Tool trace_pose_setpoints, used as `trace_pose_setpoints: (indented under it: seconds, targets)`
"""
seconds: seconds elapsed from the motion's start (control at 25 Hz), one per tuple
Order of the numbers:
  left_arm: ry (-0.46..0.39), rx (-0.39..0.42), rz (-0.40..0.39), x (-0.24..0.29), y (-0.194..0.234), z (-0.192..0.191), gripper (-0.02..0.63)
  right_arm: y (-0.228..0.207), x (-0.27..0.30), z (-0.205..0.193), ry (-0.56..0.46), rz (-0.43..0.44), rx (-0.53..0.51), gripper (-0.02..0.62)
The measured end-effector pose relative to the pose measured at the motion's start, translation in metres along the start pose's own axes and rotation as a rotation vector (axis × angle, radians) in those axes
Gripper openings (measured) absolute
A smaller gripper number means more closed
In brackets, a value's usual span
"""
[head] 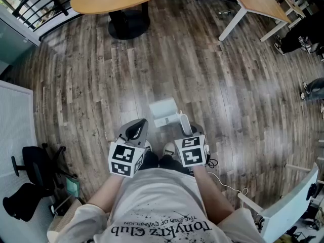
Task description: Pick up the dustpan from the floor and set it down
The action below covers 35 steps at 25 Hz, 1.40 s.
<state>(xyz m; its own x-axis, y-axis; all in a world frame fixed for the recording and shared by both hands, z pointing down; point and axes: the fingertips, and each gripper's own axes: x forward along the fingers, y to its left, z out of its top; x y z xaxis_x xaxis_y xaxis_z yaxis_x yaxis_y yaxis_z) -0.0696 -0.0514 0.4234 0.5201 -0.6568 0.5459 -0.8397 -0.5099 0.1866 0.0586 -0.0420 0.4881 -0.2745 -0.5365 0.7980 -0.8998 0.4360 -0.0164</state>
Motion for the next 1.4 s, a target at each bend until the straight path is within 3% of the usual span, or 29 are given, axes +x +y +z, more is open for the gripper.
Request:
trace_pose_setpoints:
  seconds: [0.72,1.4]
  targets:
    - [0.011,-0.013,0.007,-0.002,0.003,-0.004,0.023,-0.009,0.01,0.003,-0.012,-0.014,-0.017,0.078]
    - [0.035,-0.027,-0.002,0.008,0.014,-0.019,0.023,-0.014,0.045,-0.012,0.041,-0.02,0.007,0.078]
